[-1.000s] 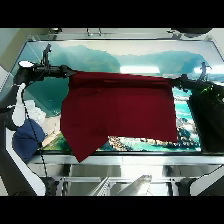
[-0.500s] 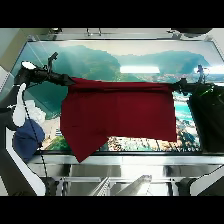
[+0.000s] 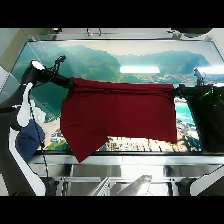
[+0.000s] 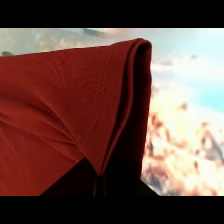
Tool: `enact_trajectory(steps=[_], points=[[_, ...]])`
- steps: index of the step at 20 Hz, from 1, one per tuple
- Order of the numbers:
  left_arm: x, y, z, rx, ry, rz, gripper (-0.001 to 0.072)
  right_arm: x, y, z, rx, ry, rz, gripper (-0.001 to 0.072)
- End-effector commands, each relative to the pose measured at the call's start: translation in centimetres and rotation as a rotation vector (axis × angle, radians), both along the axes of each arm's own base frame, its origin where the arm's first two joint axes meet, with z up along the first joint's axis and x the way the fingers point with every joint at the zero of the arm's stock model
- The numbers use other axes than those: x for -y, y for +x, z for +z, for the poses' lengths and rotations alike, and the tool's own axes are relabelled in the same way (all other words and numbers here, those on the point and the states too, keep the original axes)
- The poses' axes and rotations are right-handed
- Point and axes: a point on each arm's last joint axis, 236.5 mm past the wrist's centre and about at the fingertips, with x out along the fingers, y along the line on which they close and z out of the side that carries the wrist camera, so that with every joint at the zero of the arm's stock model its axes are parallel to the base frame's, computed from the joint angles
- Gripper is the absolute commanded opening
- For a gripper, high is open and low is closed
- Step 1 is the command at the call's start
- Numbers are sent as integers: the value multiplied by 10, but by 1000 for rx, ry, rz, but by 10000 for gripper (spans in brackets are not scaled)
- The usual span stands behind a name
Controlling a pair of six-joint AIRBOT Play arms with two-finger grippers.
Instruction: Fold the shirts.
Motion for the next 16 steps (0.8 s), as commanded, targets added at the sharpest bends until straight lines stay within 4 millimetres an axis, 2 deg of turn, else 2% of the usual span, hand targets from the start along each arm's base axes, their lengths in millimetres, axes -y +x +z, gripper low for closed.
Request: enact_trajectory(steps=[1, 2, 3, 4, 5, 8, 9, 10, 12, 13, 16], points=[[1, -1, -4, -5, 31, -5, 14, -2, -1, -1, -4, -8, 8, 17], [4, -1, -3, -3, 31, -11, 15, -3, -1, -1, -4, -8, 10, 23], [5, 0, 0, 1, 31, -16, 16, -5, 0, -1, -3, -9, 14, 107], [9, 1, 5, 8, 30, -22, 25, -6, 0, 0, 6, -14, 23, 244], [13, 3, 12, 20, 29, -34, 24, -5, 0, 2, 12, -18, 24, 273], [17, 2, 31, 27, 26, -66, 26, -5, 1, 17, 33, -21, 29, 273], [17, -1, 36, 23, 24, -68, 77, -5, 0, 26, 43, -28, 37, 272], [17, -4, 40, 23, 25, -66, 303, -4, -2, 34, 40, -44, 36, 270], [13, -12, 49, 25, 28, -53, 537, 5, -8, 49, 35, -113, 38, 168], [10, -13, 56, 32, 30, -48, 586, 10, -12, 59, 33, -158, 38, 158], [-14, -16, 81, 26, 28, 21, 592, 19, -34, 93, -4, -215, 44, 151]])
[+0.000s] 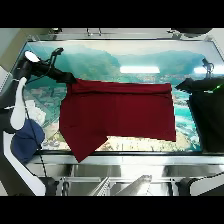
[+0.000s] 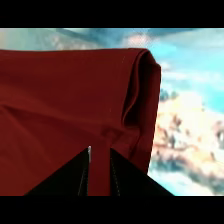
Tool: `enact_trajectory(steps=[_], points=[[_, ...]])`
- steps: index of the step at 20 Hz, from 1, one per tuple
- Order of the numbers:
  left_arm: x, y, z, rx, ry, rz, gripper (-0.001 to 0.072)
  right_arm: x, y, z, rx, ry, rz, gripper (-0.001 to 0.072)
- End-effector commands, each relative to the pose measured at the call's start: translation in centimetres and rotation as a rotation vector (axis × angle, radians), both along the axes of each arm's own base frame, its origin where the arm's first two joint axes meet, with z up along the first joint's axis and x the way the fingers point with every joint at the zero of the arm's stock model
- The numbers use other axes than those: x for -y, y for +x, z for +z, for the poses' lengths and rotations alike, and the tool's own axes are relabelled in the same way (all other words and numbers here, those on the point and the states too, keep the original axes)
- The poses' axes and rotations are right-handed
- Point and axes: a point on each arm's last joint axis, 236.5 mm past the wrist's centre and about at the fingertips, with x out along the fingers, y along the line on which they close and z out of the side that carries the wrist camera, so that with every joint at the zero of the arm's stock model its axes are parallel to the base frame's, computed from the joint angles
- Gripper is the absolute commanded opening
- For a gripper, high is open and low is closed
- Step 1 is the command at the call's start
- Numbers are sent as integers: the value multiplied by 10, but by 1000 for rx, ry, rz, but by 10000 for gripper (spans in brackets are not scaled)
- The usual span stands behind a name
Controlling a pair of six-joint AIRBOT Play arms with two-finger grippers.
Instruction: Fold the shirts.
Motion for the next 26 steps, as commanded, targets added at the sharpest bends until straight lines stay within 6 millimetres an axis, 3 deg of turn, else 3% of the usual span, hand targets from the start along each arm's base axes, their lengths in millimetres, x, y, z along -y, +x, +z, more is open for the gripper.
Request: enact_trajectory(steps=[1, 2, 4, 5, 7, 9, 12, 13, 14, 15, 17, 19, 25, 26], points=[[-28, -11, 26, -37, 0, 93, 592, 8, -32, 37, -68, -56, 9, 88], [-43, -19, 31, -90, 5, 154, 591, 2, -47, 49, -100, -31, 35, 16], [-67, -47, 35, -256, -10, 279, 576, -12, -83, 55, -187, -8, 108, 15], [-74, -62, 36, -338, -35, 318, 433, -16, -104, 49, -246, -5, 130, 15], [-70, -86, 50, -449, -137, 297, 14, -27, -145, 30, -342, 30, 122, 14], [-52, -100, 78, -468, -249, 256, 5, -31, -180, 10, -380, 52, 64, 14], [-31, -124, 101, -382, -241, 251, 5, -23, -220, -33, -420, 33, -83, 28], [-23, -140, 106, -359, -240, 252, 6, -21, -228, -48, -439, 25, -117, 184], [-14, -158, 108, -344, -240, 257, 6, -17, -233, -62, -451, 1, -144, 470], [-7, -177, 107, -341, -242, 271, 25, -16, -236, -69, -460, -10, -152, 585], [5, -227, 99, -355, -248, 304, 24, -19, -237, -76, -478, -3, -142, 585], [14, -264, 90, -324, -247, 347, 23, -25, -240, -83, -509, 10, -123, 571], [-1, -315, 66, -244, -263, 517, 25, -68, -240, -98, -538, 77, 1, 566], [-7, -319, 60, -251, -269, 555, 109, -73, -241, -98, -542, 82, 12, 564]])
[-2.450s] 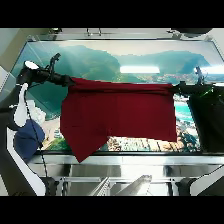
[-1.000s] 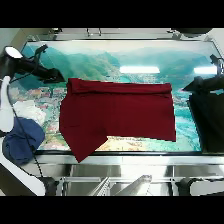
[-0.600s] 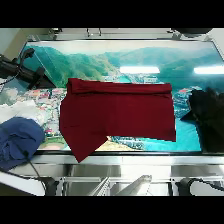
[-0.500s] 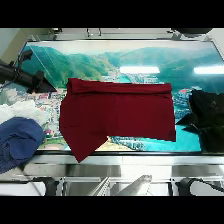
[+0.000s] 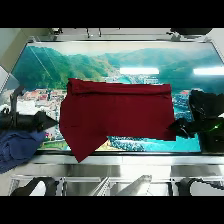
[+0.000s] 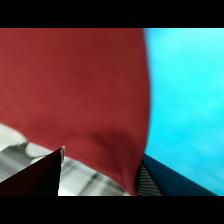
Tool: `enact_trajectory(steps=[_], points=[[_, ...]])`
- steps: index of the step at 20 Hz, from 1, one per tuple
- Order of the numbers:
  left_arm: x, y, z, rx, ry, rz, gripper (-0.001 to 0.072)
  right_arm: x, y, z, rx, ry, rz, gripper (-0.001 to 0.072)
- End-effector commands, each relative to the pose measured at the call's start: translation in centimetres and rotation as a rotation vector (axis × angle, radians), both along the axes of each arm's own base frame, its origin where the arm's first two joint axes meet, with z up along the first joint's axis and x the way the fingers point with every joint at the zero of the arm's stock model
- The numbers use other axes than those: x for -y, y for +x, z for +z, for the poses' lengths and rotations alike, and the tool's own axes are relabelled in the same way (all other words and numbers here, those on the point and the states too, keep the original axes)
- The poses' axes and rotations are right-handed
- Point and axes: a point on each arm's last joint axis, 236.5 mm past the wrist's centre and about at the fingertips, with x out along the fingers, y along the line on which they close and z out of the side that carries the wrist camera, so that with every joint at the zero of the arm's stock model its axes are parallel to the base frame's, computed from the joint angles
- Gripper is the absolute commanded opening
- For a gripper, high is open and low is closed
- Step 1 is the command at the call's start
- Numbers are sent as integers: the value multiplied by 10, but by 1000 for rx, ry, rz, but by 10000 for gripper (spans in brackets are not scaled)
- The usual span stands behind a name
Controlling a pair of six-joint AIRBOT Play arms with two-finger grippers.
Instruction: Fold the shirts.
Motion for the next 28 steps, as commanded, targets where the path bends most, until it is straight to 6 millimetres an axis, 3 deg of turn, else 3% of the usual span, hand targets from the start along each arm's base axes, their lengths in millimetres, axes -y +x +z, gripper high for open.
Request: enact_trajectory(steps=[1, 2, 3, 4, 6, 9, 12, 15, 19, 22, 24, 25, 28], points=[[-14, -22, -22, -5, -2, 127, 350, -5, -3, -16, 6, -43, 68, 502], [-19, -24, -26, -11, -4, 160, 410, -6, -3, -15, 12, -37, 71, 280], [-25, -26, -30, -20, -8, 196, 523, -6, -3, -15, 14, -34, 72, 145], [-30, -28, -35, -31, -14, 229, 613, -7, -3, -14, 12, -31, 74, 93], [-38, -31, -45, -65, -32, 282, 610, -7, -2, -13, 13, -27, 72, 16], [-30, -38, -68, -166, -94, 270, 609, -9, 1, -12, 21, -19, 58, 16], [-16, -46, -105, -270, -114, 231, 610, -10, 4, -10, 27, -9, 49, 16], [-16, -38, -135, -301, -73, 240, 609, -11, 3, -10, 26, -7, 51, 16], [-4, -29, -157, -319, -92, 218, 609, -11, 3, -10, 26, -7, 50, 16], [10, -4, -158, -249, -183, 235, 605, -11, 3, -10, 25, -7, 51, 16], [21, 8, -150, -194, -257, 220, 428, -12, 2, -9, 22, -1, 55, 16], [24, 6, -149, -195, -272, 208, 392, -13, 1, -8, 19, 5, 58, 16], [30, -3, -143, -201, -283, 152, 385, -12, -3, -6, 10, 15, 63, 16]])
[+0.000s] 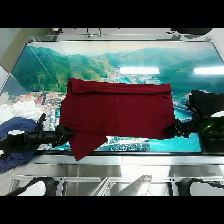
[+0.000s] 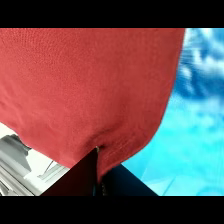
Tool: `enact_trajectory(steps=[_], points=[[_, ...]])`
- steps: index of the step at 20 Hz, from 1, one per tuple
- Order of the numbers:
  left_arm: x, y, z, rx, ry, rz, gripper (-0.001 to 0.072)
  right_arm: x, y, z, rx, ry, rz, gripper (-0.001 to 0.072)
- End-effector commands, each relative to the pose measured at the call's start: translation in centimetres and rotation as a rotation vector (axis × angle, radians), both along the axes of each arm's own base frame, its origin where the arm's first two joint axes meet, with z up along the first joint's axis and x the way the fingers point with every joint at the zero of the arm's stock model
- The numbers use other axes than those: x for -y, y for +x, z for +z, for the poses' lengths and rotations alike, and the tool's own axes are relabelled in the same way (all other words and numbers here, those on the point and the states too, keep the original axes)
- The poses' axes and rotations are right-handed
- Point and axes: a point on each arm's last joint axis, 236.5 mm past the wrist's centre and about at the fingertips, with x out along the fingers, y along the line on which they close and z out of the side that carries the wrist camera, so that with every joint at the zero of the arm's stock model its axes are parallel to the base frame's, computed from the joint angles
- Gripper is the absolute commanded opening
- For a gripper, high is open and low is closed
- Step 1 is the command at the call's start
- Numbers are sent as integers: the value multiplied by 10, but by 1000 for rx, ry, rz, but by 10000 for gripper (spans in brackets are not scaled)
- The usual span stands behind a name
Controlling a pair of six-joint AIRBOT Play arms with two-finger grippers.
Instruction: Fold the shirts.
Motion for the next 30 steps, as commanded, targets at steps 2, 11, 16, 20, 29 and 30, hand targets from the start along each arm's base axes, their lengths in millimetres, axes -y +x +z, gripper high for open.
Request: enact_trajectory(steps=[2, 11, 16, 20, 29, 30], points=[[8, 1, 13, 61, -27, -42, 294, 6, -6, 4, -19, 21, -11, 16], [-20, 8, 40, 165, 49, 8, 7, 15, -10, 10, -38, 57, -47, 16], [-27, 11, 53, 201, 48, 27, 7, 10, -7, 16, -35, 90, -56, 16], [-31, 44, 102, 359, 102, -32, 7, 8, 9, 40, 4, 149, -56, 16], [-5, 176, 149, 521, 143, -218, 6, 13, 144, 111, 396, 301, -352, 16], [-3, 194, 146, 530, 149, -223, 6, 15, 155, 105, 410, 281, -373, 17]])
